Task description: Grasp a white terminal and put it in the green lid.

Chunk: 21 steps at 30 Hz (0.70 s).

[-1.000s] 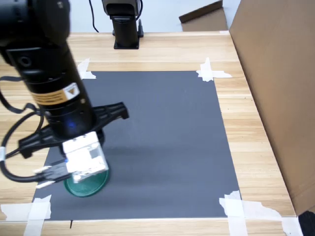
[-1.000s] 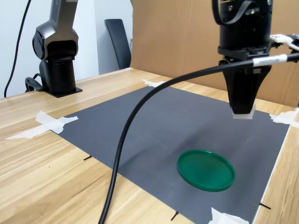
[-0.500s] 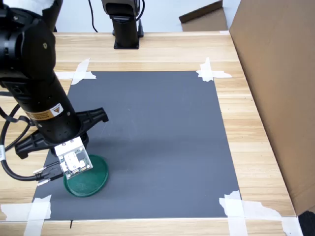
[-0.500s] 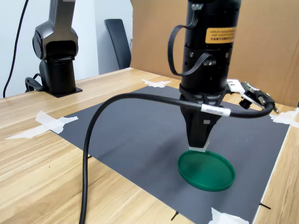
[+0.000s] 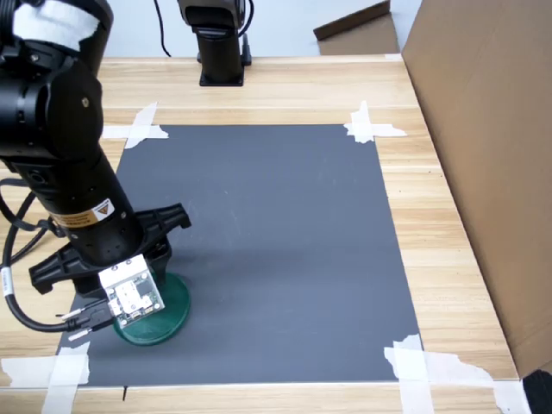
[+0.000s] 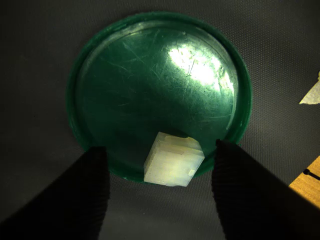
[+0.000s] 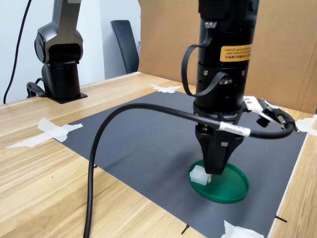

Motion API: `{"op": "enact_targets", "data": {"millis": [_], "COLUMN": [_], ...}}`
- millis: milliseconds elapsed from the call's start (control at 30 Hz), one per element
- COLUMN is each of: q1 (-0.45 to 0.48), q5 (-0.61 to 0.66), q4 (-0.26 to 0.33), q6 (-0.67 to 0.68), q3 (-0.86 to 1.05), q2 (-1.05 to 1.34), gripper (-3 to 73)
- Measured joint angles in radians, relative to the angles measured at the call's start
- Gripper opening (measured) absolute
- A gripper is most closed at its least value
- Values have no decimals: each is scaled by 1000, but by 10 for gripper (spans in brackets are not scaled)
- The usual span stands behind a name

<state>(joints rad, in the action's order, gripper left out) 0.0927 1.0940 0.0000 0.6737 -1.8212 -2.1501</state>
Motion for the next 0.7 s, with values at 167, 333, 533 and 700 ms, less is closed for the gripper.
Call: {"op": "enact_targets", "data": {"millis": [167, 333, 533, 700], "q1": [0, 0, 0, 0], "q5": [0, 0, -20, -47], "q4": [8, 18, 34, 39], "q6": [0, 0, -27, -93], "q3": [0, 0, 0, 1], "q2": [0, 2, 44, 77], "gripper": [555, 560, 525, 359]}}
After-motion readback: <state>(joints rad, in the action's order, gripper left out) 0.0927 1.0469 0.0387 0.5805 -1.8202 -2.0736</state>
